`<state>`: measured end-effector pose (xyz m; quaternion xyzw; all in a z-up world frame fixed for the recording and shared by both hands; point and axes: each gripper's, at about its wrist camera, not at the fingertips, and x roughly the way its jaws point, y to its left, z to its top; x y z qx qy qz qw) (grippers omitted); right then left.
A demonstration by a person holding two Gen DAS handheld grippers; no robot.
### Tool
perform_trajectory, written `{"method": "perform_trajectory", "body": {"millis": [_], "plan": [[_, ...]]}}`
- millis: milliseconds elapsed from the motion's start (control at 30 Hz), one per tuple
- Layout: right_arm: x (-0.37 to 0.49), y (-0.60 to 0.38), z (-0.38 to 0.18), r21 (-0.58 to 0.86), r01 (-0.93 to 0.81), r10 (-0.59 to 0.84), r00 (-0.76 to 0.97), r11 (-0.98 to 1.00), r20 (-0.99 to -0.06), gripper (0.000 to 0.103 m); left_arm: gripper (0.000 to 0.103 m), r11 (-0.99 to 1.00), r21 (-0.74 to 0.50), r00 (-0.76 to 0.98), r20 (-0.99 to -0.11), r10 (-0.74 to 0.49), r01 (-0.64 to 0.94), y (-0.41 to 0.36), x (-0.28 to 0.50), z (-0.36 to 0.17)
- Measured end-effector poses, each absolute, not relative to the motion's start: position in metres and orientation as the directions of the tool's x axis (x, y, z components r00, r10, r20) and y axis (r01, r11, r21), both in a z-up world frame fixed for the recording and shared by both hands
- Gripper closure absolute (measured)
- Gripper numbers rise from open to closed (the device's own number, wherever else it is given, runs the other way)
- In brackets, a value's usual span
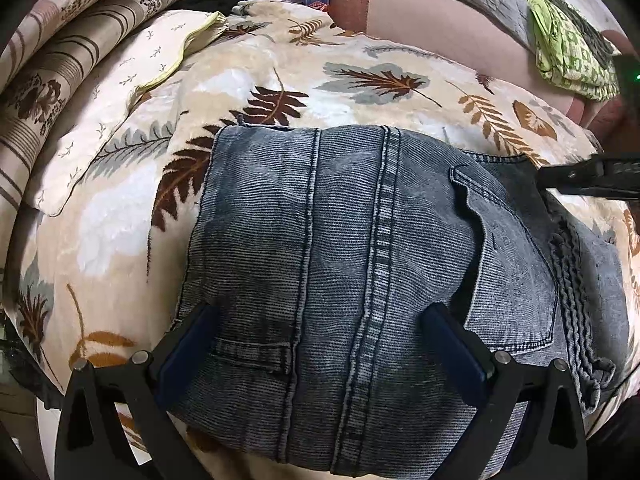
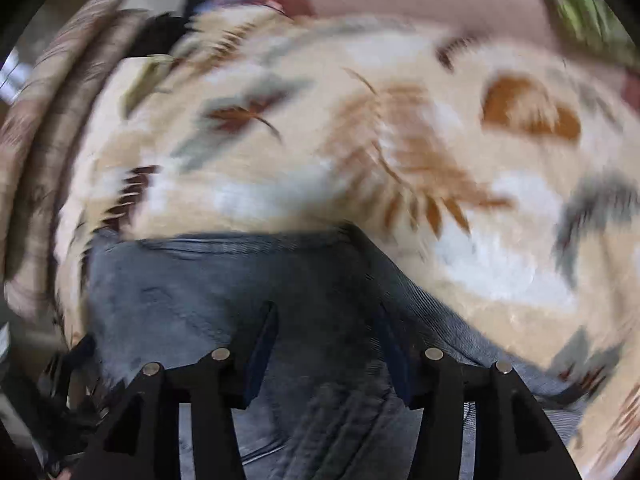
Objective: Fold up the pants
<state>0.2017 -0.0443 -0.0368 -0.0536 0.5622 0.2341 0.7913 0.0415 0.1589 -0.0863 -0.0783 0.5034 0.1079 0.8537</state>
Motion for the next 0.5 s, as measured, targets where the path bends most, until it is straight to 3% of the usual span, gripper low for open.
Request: {"method": "perform_trajectory", "body": {"millis": [100,167,200,333,500], "plan": [[0.202,-0.043,-0.042,0.175,-0.429,0.302,0.249,0.886,-0.920,0.048,0.000,0.965,-0.025,0.472,-0.875,0.106,-0.262,0.159,0.041,-0.087],[0.217,-0.052,-0.084,0.135,-0.382,0.214,0.175,0.914,-0.961,0.048,0.000,0.966,-0.026,0.469,-0.877,0.102,-0.259,0.158,0.041,-0.086],[0.222,-0.060,-0.084,0.188,-0.350,0.267,0.195,0.918,-0.944,0.048,0.000,0.966,-0.030,0.470,-0.877,0.098,-0.258,0.159,0.040,-0.086],[0.210,-0.063,-0.050,0.147,-0.331,0.248,0.286,0.932,-0.926,0.046,0.000,0.965,-0.027,0.469,-0.877,0.103,-0.262,0.159,0.040,-0.085],[0.174,-0.075,-0.032,0.235,-0.364,0.345,0.278,0.901,-0.896,0.045,0.000,0.964,-0.024,0.468,-0.877,0.107,-0.265,0.159,0.041,-0.085]]}}
